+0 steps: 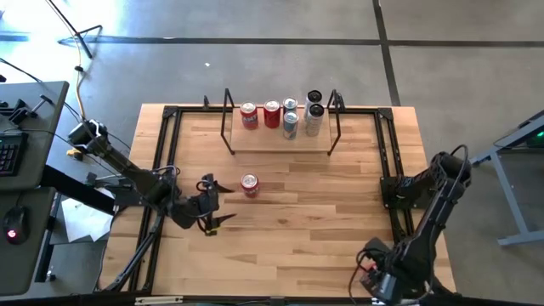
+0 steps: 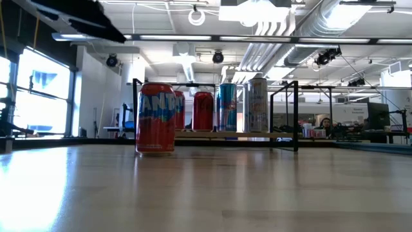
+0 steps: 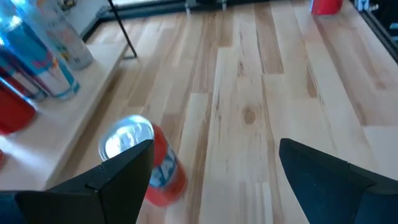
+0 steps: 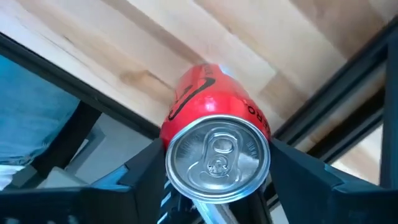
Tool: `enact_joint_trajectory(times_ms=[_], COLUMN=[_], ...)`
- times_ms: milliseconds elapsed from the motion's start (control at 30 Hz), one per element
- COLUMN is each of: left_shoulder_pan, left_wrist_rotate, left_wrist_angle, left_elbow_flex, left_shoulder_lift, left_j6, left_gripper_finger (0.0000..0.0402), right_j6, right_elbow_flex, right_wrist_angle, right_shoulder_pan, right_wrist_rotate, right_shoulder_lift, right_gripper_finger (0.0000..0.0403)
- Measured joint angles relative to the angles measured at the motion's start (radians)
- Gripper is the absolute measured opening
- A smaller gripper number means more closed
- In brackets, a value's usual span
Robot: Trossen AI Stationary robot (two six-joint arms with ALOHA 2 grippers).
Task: Place canned beverage on shelf
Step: Put the red black soda can on the shelf and align with the other red black soda can
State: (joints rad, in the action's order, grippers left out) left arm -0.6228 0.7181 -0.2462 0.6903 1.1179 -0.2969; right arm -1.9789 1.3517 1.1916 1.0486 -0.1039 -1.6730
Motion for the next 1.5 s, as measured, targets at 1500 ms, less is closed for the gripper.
enact_joint_trajectory(times_ms=[1500], left_shoulder_pan=[-0.215], left_wrist_rotate=[0.160], left_wrist_angle=[-0.024], left_elbow_flex=[-0.082], left_shoulder_lift=[0.000], left_j6=[-0.197], left_gripper_finger=[0.0337], right_j6=[1.793], right_elbow_flex=[0.956], right_wrist_angle=[0.191], right_shoulder_pan=[-1.297], right_wrist_rotate=[0.074], right_shoulder_lift=[-0.497], right_gripper_finger=[0.0232])
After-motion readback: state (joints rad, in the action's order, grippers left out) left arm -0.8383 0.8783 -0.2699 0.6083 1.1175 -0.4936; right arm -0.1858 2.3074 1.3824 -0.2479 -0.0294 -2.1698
